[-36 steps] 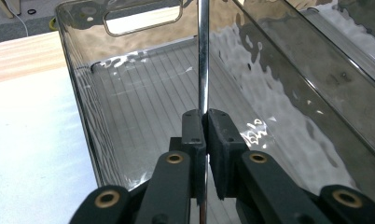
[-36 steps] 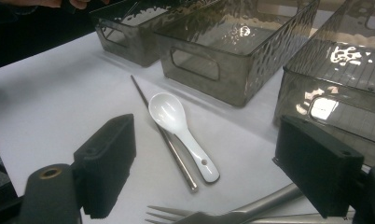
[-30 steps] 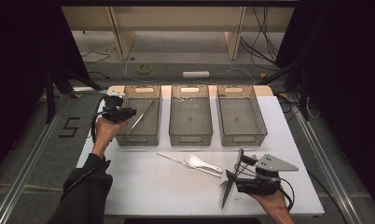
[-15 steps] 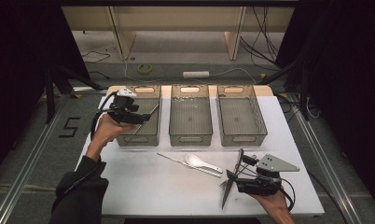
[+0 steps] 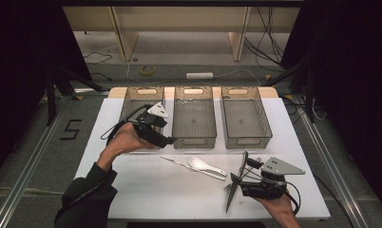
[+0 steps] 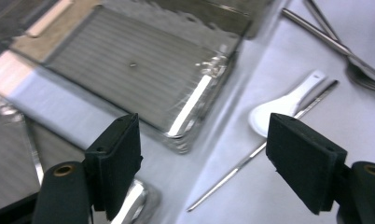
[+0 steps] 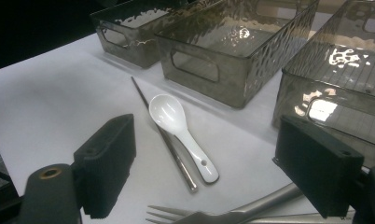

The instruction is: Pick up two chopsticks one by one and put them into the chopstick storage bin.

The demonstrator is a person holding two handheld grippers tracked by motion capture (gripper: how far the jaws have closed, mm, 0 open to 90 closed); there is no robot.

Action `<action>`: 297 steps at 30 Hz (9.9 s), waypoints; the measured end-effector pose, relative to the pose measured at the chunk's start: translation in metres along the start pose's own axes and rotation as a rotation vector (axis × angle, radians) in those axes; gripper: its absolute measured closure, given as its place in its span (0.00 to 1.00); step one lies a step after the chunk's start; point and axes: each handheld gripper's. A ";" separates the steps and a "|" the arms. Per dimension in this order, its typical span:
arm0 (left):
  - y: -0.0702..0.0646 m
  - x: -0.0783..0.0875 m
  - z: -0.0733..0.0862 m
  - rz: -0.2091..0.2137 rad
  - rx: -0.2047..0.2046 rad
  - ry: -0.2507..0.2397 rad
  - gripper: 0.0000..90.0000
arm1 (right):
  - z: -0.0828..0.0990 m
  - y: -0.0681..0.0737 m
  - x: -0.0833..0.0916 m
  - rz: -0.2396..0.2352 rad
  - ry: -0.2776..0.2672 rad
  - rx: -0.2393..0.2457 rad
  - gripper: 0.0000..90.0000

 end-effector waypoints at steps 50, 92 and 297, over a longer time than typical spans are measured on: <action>-0.033 -0.117 0.009 0.210 -0.221 0.425 0.56 | 0.001 0.001 -0.004 -0.009 0.017 0.002 0.24; -0.052 -0.123 0.009 0.246 -0.405 0.535 0.95 | 0.001 0.001 -0.004 -0.009 0.021 0.006 0.24; -0.024 0.022 0.086 -0.121 0.326 -0.425 0.19 | -0.031 0.006 -0.064 -0.088 0.263 0.213 0.26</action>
Point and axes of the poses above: each handheld gripper's, and its own axes: x roughly backward along the jaws, z roughly out of its underside, y roughly to its left, and after that the axes turned 7 degrees about z, right-handed
